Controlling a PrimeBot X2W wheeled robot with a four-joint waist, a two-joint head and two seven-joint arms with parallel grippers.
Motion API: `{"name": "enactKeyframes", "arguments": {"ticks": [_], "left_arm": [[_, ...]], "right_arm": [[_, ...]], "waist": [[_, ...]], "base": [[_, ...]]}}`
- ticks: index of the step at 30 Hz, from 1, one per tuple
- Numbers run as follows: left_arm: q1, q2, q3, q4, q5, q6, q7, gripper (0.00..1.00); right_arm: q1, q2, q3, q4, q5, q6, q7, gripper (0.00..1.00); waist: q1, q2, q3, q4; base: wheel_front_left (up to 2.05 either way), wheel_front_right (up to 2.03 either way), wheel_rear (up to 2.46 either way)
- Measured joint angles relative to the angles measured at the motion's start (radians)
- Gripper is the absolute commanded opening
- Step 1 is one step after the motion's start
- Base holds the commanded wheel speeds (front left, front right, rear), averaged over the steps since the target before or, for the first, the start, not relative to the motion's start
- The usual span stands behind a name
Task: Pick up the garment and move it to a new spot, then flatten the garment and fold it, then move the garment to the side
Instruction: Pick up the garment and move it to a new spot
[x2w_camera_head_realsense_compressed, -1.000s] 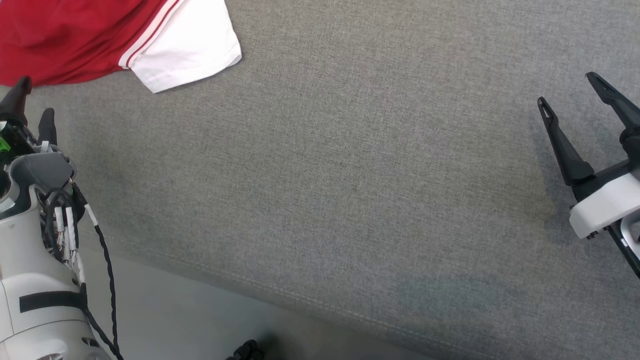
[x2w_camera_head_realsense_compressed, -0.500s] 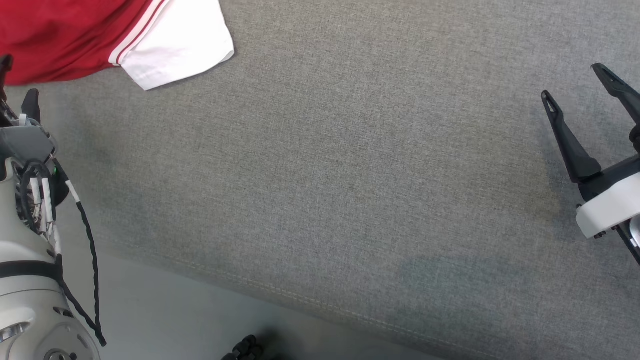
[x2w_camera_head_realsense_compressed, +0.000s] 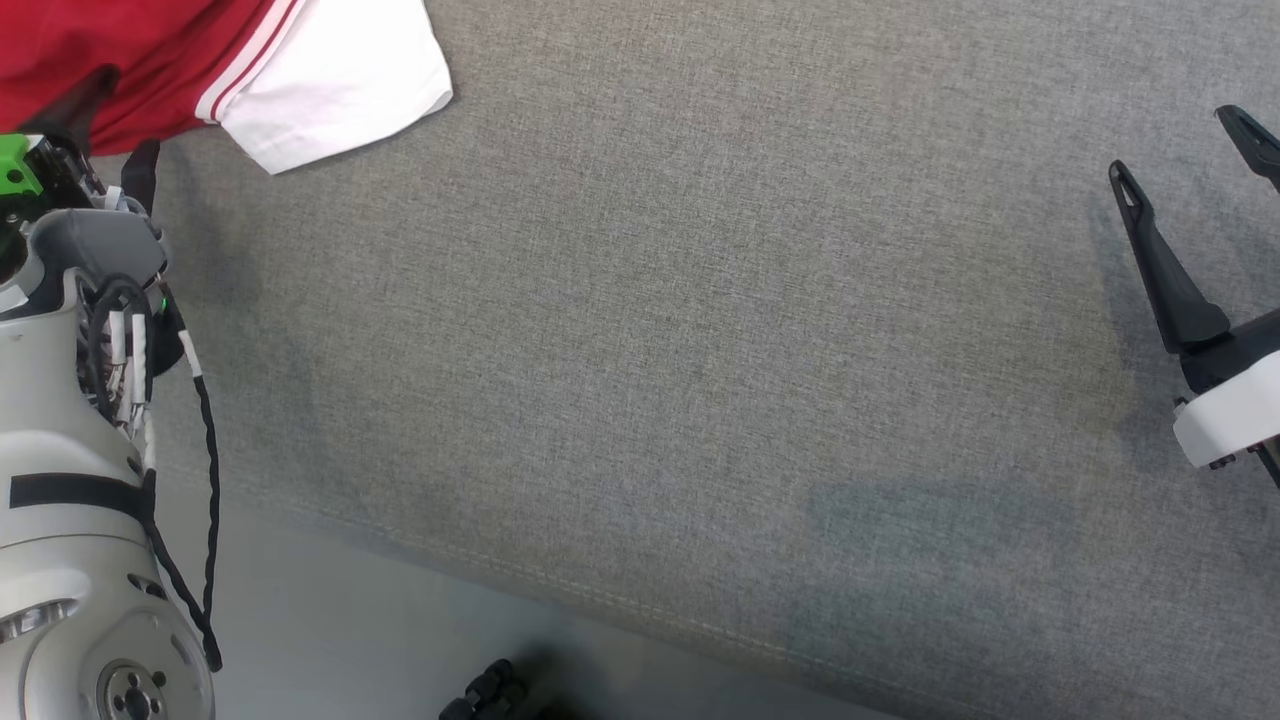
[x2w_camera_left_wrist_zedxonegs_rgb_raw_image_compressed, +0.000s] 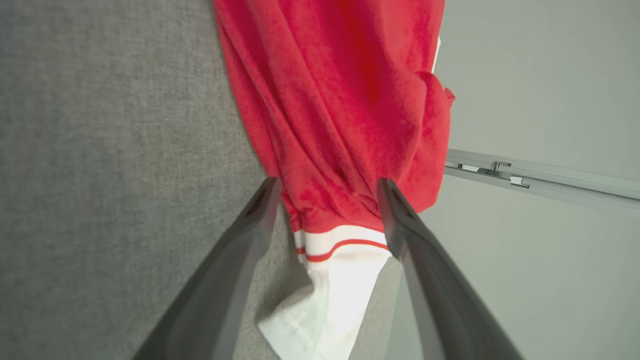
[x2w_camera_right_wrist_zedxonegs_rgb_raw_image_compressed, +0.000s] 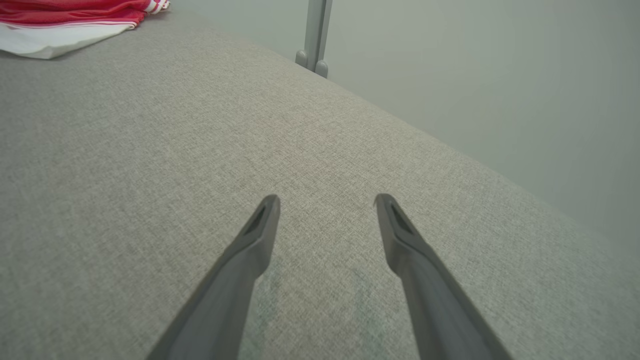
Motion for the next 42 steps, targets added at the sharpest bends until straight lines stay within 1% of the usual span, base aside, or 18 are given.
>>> {"name": "enactKeyframes", "arguments": {"ticks": [10,13,14,16,17,20,21,26,30,34,38,39,42], "left_arm": [[-0.036,0.005,0.030,0.047,-0.002,0.000,0.002,1.00],[-0.052,-0.002,0.029,0.058,-0.003,0.000,0.009,1.00],[-0.055,-0.005,0.029,0.061,-0.006,0.000,0.012,0.97],[-0.060,-0.005,0.027,0.066,-0.010,0.000,0.012,0.82],[-0.061,-0.005,0.025,0.067,-0.010,0.000,0.012,0.66],[-0.063,-0.007,0.024,0.071,-0.010,0.000,0.012,0.27],[-0.065,-0.009,0.023,0.072,-0.010,0.000,0.012,0.00],[-0.077,-0.020,0.036,0.075,-0.030,-0.003,0.017,0.00],[-0.086,-0.044,0.045,0.074,-0.049,-0.036,0.029,0.00],[-0.086,-0.055,0.018,0.069,-0.053,-0.094,0.050,0.00],[-0.079,-0.068,-0.045,0.062,-0.035,-0.156,0.076,0.00],[-0.073,-0.071,-0.063,0.060,-0.027,-0.172,0.083,0.00],[-0.049,-0.075,-0.096,0.058,-0.028,-0.211,0.105,0.00]], "right_arm": [[0.000,0.000,0.001,-0.029,0.000,0.000,0.009,1.00],[0.000,-0.002,-0.010,-0.029,0.000,0.000,0.009,1.00],[0.000,-0.002,-0.012,-0.029,0.000,0.000,0.012,1.00],[0.000,-0.002,-0.013,-0.032,0.000,-0.001,0.012,1.00],[0.000,-0.002,-0.014,-0.033,0.000,-0.001,0.012,1.00],[0.000,-0.002,-0.015,-0.035,0.000,-0.001,0.012,1.00],[0.000,-0.002,-0.016,-0.036,0.000,-0.001,0.012,1.00],[0.000,0.000,-0.024,-0.038,-0.001,-0.001,0.016,1.00],[0.002,0.007,-0.035,-0.034,-0.002,-0.002,0.015,1.00],[0.005,0.026,-0.035,-0.025,-0.002,-0.002,0.006,1.00],[0.016,0.044,-0.033,-0.006,-0.002,-0.003,-0.008,1.00],[0.019,0.050,-0.030,-0.002,-0.002,-0.007,-0.012,1.00],[0.020,0.073,-0.020,0.011,0.000,-0.008,-0.031,1.00]], "waist": [[0.0000,0.0000,0.016,-0.013],[0.0000,0.0000,0.021,-0.018],[0.0000,0.0000,0.022,-0.019],[0.0000,0.0000,0.024,-0.020],[0.0000,0.0000,0.026,-0.021],[0.0000,0.0000,0.028,-0.024],[0.0000,0.0000,0.029,-0.025],[0.0000,0.0000,0.030,-0.027],[0.0000,0.0000,0.023,-0.022],[0.0000,0.0000,0.010,-0.016],[0.0000,0.0000,-0.009,-0.012],[0.0000,0.0000,-0.015,-0.011],[0.0000,0.0000,-0.034,-0.009]], "base": [[0.00,0.00,0.00],[0.00,0.00,0.00],[0.00,0.00,0.00],[0.00,0.00,0.00],[0.00,0.00,0.00],[0.00,0.00,0.00],[0.00,0.00,0.00],[0.00,0.00,0.00],[0.00,0.00,0.00],[0.00,0.00,0.00],[0.00,0.00,0.00],[0.00,0.00,0.00],[0.00,0.00,0.00]]}}
